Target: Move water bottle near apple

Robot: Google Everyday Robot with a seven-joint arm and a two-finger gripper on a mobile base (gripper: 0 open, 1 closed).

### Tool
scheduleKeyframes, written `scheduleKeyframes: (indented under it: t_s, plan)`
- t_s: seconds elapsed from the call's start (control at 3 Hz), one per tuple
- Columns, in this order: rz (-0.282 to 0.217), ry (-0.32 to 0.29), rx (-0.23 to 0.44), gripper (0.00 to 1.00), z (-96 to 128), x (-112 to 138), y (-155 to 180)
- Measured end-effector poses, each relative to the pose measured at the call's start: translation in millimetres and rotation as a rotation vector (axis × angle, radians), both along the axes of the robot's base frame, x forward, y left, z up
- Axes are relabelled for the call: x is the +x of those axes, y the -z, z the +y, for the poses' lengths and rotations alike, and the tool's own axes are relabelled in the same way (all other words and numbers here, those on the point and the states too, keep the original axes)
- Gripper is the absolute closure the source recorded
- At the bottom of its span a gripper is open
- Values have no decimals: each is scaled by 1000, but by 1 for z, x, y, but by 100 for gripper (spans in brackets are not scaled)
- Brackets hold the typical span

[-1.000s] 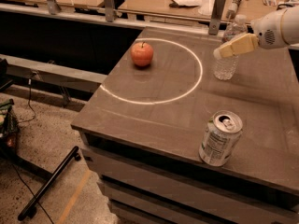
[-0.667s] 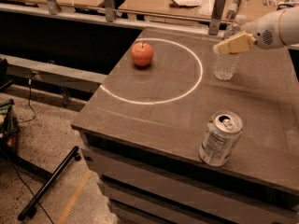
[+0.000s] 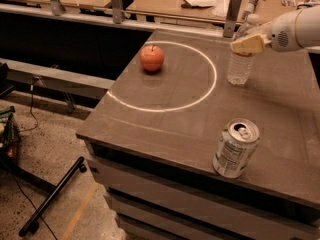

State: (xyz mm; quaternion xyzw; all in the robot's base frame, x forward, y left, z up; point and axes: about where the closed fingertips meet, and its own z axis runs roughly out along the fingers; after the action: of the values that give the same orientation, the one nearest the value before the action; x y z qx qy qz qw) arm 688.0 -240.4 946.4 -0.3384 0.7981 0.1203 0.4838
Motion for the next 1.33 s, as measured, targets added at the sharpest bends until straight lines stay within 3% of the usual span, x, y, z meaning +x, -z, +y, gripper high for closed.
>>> scheduleKeyframes:
  t_s: [0.33,0.67,1.0,1.33]
  plan:
    - [-11,-28,31,100,12,6,-8]
    - [-22,-136,94,100,54,13,-16]
    - [-31,-295,125,100,119,8,-20]
    - [-45,-401,111,100,160,-1,-19]
